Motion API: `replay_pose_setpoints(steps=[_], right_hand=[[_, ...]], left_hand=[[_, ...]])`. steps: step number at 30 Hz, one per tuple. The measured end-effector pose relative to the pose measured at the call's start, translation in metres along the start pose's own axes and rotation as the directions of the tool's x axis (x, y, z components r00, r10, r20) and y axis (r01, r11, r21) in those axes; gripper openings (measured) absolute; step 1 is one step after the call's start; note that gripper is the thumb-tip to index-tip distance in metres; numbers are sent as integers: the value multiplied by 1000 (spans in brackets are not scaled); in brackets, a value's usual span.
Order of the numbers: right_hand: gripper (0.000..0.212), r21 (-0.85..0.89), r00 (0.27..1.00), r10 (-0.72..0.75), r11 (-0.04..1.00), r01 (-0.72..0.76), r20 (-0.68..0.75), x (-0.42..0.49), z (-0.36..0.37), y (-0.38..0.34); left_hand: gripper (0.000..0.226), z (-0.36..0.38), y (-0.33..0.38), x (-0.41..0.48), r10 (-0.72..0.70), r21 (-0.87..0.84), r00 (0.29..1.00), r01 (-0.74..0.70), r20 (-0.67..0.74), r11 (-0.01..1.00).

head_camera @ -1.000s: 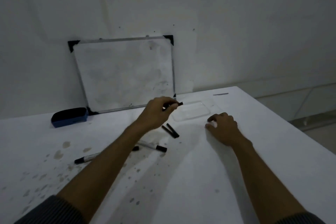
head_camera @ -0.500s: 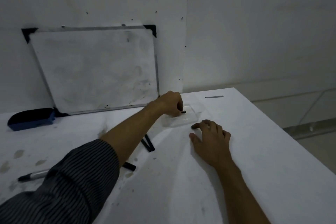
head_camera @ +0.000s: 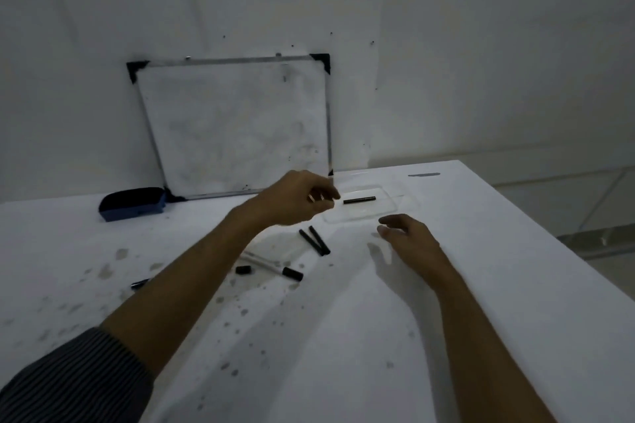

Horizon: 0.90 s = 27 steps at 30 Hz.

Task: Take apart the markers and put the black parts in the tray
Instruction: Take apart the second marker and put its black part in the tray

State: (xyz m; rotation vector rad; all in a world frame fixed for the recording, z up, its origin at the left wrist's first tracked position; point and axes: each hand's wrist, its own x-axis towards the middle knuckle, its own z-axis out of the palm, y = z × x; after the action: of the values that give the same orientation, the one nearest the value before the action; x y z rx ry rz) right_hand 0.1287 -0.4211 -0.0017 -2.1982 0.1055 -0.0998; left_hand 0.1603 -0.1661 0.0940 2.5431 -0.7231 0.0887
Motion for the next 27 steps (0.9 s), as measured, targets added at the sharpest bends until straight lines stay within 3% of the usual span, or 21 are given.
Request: replay_pose_setpoints(steps=[2, 5, 8, 11, 16, 20, 27], right_hand=[[30, 113, 998, 26, 993, -33, 63, -11, 10, -11], [26, 141, 997, 4, 990, -15, 73, -28, 36, -27], [21, -5, 999, -32, 999, 32, 7, -38, 67, -46], [26, -216, 990, -104, 973, 81, -99, -41, 97, -64], [31, -356, 964, -178, 929, 98, -198, -42, 132, -76], [25, -321, 954, -185, 942, 103, -237, -38, 134, -72], [20, -249, 945, -171, 963, 100, -280, -34, 130, -65]], left_hand=[[22, -1, -9, -38, -3, -3, 1000, 3, -9, 1000], [23, 7, -31, -87, -20, 28, 999, 21, -34, 999], [28, 25, -56, -128, -25, 104, 991, 39, -130, 994], [28, 45, -78, -163, -36, 222, 949, 110, -312, 969], [39, 32, -112, -195, -72, 185, 841, 200, -536, 962], [33, 32, -115, -191, -22, 176, 861, 129, -509, 976], [40, 46, -103, -172, -18, 212, 888, 129, -460, 969]])
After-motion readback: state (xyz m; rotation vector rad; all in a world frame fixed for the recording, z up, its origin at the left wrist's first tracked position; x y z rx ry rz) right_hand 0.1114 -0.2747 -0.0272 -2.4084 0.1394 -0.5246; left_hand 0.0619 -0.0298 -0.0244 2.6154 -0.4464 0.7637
